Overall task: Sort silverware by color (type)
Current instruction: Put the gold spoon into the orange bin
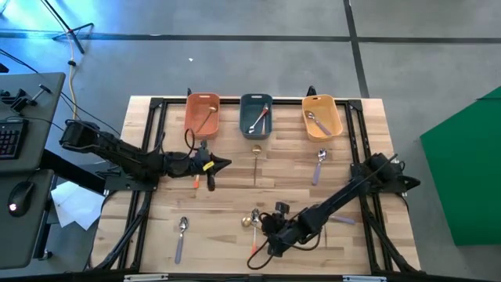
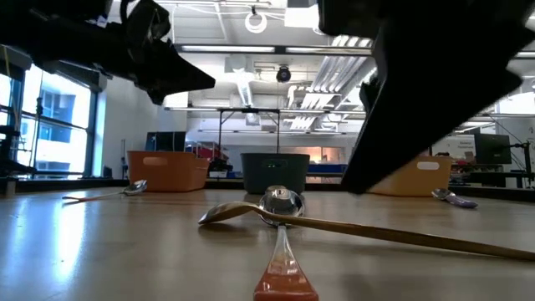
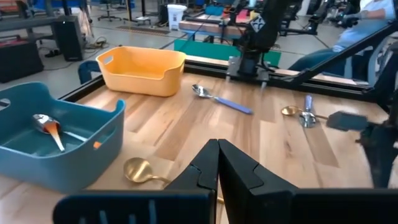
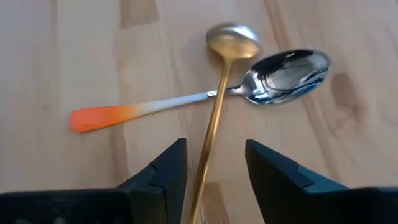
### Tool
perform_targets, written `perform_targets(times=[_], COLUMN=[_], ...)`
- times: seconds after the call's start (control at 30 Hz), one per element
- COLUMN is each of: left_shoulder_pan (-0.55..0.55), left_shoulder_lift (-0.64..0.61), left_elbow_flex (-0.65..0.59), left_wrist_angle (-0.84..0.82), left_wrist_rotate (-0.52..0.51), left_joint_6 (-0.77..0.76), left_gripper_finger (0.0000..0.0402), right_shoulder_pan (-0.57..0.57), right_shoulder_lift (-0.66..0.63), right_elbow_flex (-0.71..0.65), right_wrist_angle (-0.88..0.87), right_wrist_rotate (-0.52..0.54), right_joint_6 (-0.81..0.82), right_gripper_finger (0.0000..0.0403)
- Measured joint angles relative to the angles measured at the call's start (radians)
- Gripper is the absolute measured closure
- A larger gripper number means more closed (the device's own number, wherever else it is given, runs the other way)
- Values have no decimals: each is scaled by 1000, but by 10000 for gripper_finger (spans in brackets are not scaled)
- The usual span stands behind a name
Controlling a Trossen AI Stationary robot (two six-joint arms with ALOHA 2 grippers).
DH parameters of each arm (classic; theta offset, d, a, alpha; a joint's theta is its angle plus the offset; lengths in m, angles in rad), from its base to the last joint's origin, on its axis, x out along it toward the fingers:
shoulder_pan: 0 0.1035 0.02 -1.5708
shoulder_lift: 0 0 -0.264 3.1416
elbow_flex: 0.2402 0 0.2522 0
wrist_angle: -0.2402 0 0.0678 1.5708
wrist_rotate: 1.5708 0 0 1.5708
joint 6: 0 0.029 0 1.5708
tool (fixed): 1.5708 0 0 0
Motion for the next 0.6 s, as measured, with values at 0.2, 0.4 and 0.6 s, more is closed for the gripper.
perform_targets(times=[0.2,0.4,0.6], left_shoulder_pan=[-74,-92,-93], left_shoulder_lift=[0,0,0], left_elbow_flex=[0,0,0], left_wrist_angle=[-1,-2,0], left_wrist_rotate=[-126,-138,-153], left_joint_6=[0,-3,-10], left_gripper_finger=[401,401,401], right_shoulder_pan=[-17,-41,-67], right_shoulder_lift=[44,54,54], right_elbow_flex=[5,9,10], right_wrist_angle=[18,-5,-50], right_wrist_rotate=[-55,-100,-135], right_joint_6=[19,25,-6], right_gripper_finger=[288,331,388])
